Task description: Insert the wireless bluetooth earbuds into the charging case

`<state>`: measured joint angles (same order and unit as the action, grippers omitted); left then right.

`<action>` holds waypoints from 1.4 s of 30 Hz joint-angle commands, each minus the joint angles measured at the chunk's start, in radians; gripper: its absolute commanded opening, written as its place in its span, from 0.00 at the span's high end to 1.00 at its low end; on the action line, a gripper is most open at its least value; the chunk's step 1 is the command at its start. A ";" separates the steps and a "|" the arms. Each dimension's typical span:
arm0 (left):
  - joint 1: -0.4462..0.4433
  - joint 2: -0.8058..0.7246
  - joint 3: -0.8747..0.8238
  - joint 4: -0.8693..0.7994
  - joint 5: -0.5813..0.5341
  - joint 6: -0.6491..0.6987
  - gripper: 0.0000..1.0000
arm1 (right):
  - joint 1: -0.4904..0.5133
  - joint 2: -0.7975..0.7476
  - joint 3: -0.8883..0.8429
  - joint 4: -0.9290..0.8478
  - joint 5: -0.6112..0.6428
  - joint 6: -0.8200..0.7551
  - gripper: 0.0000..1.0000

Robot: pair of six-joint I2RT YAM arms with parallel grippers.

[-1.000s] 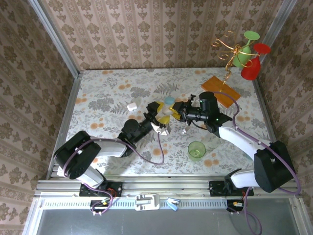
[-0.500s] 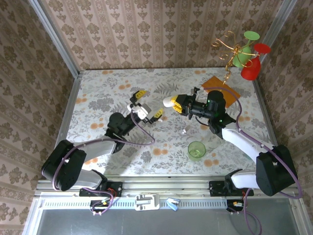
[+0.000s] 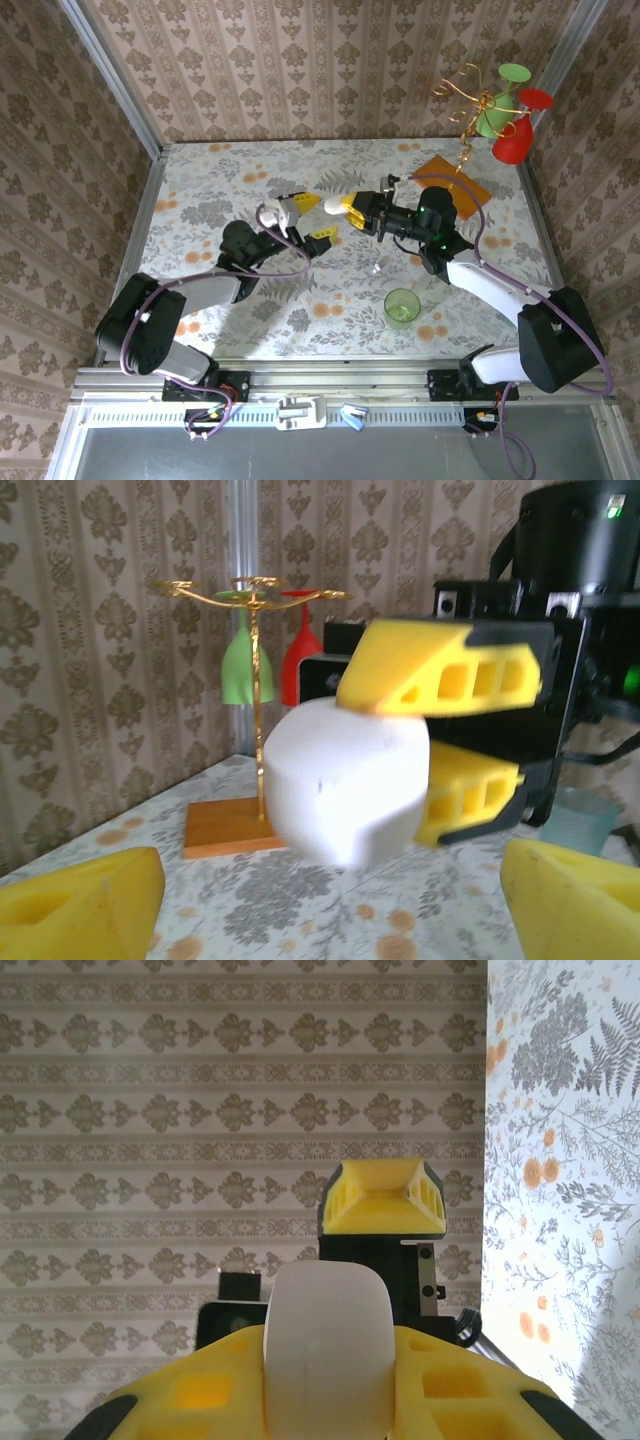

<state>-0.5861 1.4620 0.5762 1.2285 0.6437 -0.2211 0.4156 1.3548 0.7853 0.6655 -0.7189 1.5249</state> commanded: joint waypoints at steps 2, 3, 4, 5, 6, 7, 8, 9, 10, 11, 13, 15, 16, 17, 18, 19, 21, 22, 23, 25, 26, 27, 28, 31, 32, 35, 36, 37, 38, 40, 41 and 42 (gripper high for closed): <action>0.009 0.003 0.042 0.052 0.077 -0.096 0.19 | 0.018 0.016 0.042 0.051 -0.015 -0.018 0.88; 0.009 0.004 0.043 0.054 0.082 -0.095 0.20 | 0.021 0.021 0.044 0.052 -0.017 -0.014 0.89; 0.009 0.007 0.045 0.056 0.091 -0.085 0.23 | 0.024 0.028 0.048 0.059 -0.023 -0.008 0.89; 0.009 0.007 0.045 0.057 0.098 -0.076 0.25 | 0.027 0.030 0.048 0.081 -0.028 0.005 0.89; 0.009 0.007 0.044 0.058 0.099 -0.067 0.27 | 0.029 0.051 0.049 0.105 -0.034 0.020 0.89; 0.010 0.006 0.043 0.059 0.097 -0.057 0.29 | 0.032 0.069 0.049 0.129 -0.038 0.038 0.89; 0.009 0.004 0.042 0.060 0.097 -0.050 0.31 | 0.032 0.079 0.047 0.159 -0.042 0.056 0.89; 0.009 0.003 0.042 0.061 0.095 -0.049 0.33 | 0.035 0.086 0.047 0.178 -0.041 0.067 0.89; 0.009 0.000 0.042 0.061 0.094 -0.047 0.35 | 0.035 0.094 0.045 0.193 -0.041 0.076 0.89; 0.009 -0.002 0.042 0.062 0.094 -0.043 0.37 | 0.037 0.100 0.046 0.205 -0.041 0.082 0.89; 0.010 -0.007 0.041 0.062 0.094 -0.037 0.41 | 0.038 0.108 0.047 0.230 -0.041 0.098 0.89; 0.009 -0.008 0.038 0.062 0.098 -0.024 0.45 | 0.040 0.116 0.047 0.258 -0.040 0.118 0.89; 0.009 -0.008 0.036 0.061 0.099 -0.018 0.46 | 0.040 0.121 0.046 0.274 -0.038 0.130 0.89; 0.010 -0.008 0.034 0.062 0.102 -0.011 0.46 | 0.040 0.124 0.046 0.284 -0.037 0.139 0.89; 0.009 -0.008 0.031 0.063 0.105 -0.006 0.46 | 0.040 0.126 0.045 0.291 -0.037 0.145 0.90; 0.009 -0.008 0.029 0.066 0.104 -0.002 0.46 | 0.040 0.130 0.046 0.293 -0.038 0.150 0.89; 0.009 -0.008 0.030 0.066 0.106 0.005 0.44 | 0.040 0.131 0.043 0.298 -0.038 0.156 0.90; 0.009 -0.008 0.029 0.066 0.108 0.009 0.44 | 0.040 0.132 0.042 0.304 -0.036 0.158 0.90; 0.009 -0.009 0.030 0.066 0.107 0.013 0.43 | 0.040 0.131 0.040 0.312 -0.034 0.163 0.90; 0.010 -0.009 0.030 0.066 0.106 0.019 0.42 | 0.040 0.130 0.038 0.329 -0.033 0.169 0.90; 0.009 -0.008 0.030 0.066 0.103 0.019 0.41 | 0.041 0.128 0.038 0.335 -0.033 0.166 0.90; 0.010 -0.007 0.030 0.065 0.098 0.015 0.41 | 0.040 0.124 0.040 0.329 -0.032 0.161 0.90; 0.013 -0.006 0.031 0.065 0.092 0.008 0.40 | 0.041 0.120 0.041 0.321 -0.034 0.155 0.90; 0.015 -0.002 0.035 0.066 0.090 -0.005 0.42 | 0.042 0.109 0.038 0.280 -0.031 0.129 0.90; 0.015 -0.002 0.036 0.066 0.088 -0.006 0.43 | 0.042 0.107 0.037 0.279 -0.031 0.128 0.90; 0.015 -0.009 0.035 0.066 0.089 -0.007 0.47 | 0.042 0.105 0.032 0.276 -0.032 0.127 0.90; 0.015 -0.011 0.036 0.066 0.087 -0.009 0.48 | 0.042 0.104 0.032 0.274 -0.031 0.126 0.90; 0.016 -0.013 0.036 0.066 0.085 -0.009 0.50 | 0.042 0.106 0.030 0.268 -0.031 0.125 0.90; 0.016 -0.015 0.035 0.067 0.086 -0.010 0.52 | 0.043 0.105 0.031 0.263 -0.031 0.123 0.90; 0.016 -0.016 0.037 0.066 0.088 -0.012 0.58 | 0.045 0.106 0.032 0.259 -0.031 0.120 0.90; 0.015 -0.015 0.037 0.066 0.090 -0.012 0.60 | 0.047 0.106 0.032 0.259 -0.031 0.121 0.90; 0.015 -0.015 0.037 0.066 0.092 -0.011 0.63 | 0.048 0.107 0.034 0.258 -0.030 0.121 0.90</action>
<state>-0.5613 1.4628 0.5949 1.2625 0.6857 -0.2310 0.4545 1.4803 0.8024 0.9173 -0.7582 1.6722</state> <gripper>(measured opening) 0.381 0.248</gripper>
